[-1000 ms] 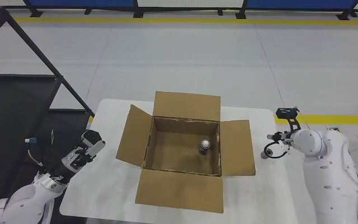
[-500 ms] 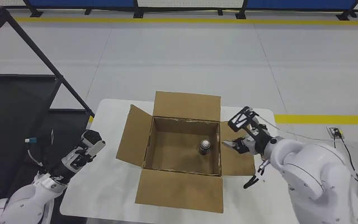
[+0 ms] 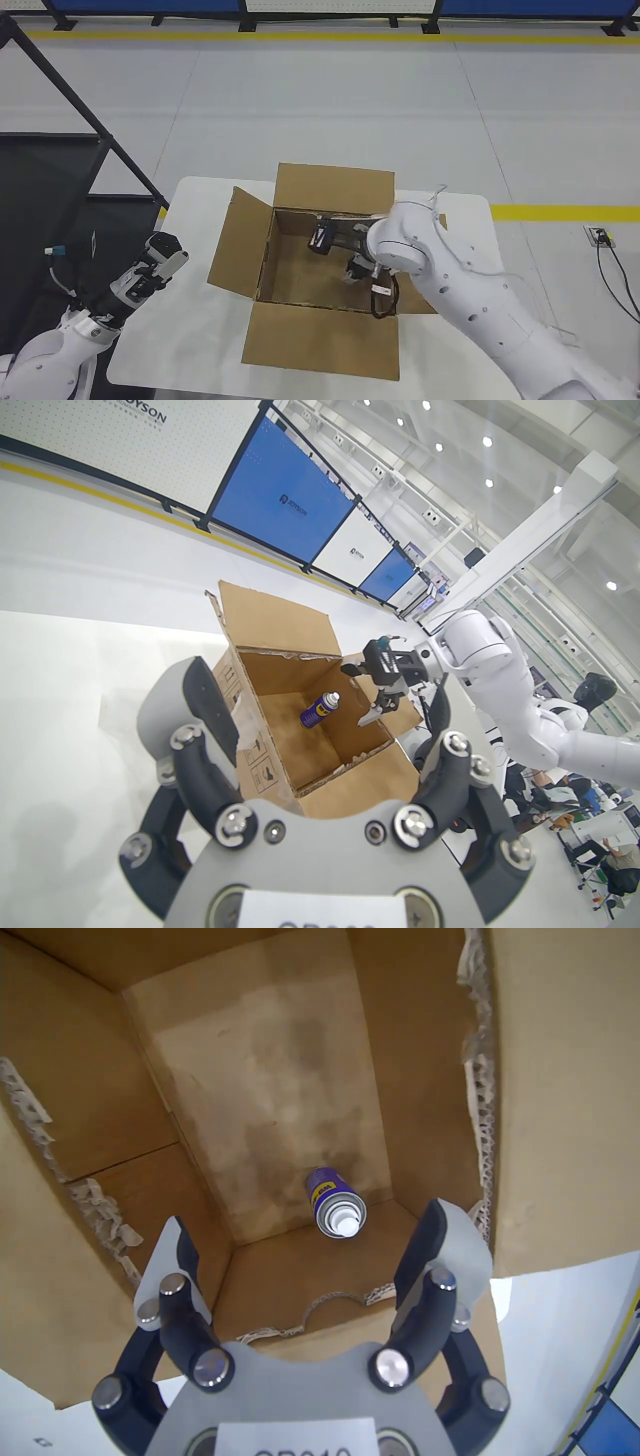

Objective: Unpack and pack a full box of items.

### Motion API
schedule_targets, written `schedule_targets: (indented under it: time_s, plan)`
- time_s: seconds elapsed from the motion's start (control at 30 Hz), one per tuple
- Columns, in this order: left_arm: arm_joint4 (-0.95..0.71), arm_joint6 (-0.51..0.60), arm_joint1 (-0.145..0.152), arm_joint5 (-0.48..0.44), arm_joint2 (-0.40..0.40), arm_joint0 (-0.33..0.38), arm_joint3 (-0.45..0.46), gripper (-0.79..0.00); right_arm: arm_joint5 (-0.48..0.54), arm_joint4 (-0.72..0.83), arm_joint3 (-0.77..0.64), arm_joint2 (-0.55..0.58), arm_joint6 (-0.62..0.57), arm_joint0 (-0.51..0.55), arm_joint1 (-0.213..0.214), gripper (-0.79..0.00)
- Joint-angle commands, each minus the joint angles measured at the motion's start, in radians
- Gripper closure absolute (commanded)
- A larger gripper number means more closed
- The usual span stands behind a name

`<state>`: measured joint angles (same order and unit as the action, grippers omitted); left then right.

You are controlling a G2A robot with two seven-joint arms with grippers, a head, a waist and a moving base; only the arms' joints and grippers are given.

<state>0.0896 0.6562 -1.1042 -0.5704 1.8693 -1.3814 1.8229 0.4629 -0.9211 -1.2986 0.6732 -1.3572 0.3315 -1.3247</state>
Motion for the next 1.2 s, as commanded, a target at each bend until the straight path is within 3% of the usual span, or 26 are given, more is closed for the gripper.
schedule_targets:
  time_s: [0.0,0.23,0.67,0.73,0.87,0.9,1.17]
  plan:
    - [0.000,0.000,0.000,0.000,0.000,0.000,0.000,-0.785,0.002,0.020,0.054,-0.034,0.002,-0.029,-0.012,-0.785]
    - [0.000,0.000,0.000,0.000,0.000,0.000,0.000,-0.785,-0.059,0.014,0.222,-0.099,0.041,-0.089,-0.062,-0.785]
    - [0.000,0.000,0.000,0.000,0.000,0.000,0.000,-0.785,0.026,0.074,0.519,-0.184,0.101,-0.150,-0.150,-0.779]
    - [0.000,0.000,0.000,0.000,0.000,0.000,0.000,-0.785,0.028,0.075,0.550,-0.196,0.108,-0.157,-0.164,-0.449]
    - [0.000,0.000,0.000,0.000,0.000,0.000,0.000,-0.785,0.031,0.069,0.606,-0.214,0.132,-0.170,-0.189,-0.037]
    - [0.000,0.000,0.000,0.000,0.000,0.000,0.000,-0.785,0.036,0.071,0.617,-0.216,0.139,-0.174,-0.195,0.000]
    - [0.000,0.000,0.000,0.000,0.000,0.000,0.000,-0.785,0.066,0.069,0.654,-0.214,0.156,-0.203,-0.214,0.000]
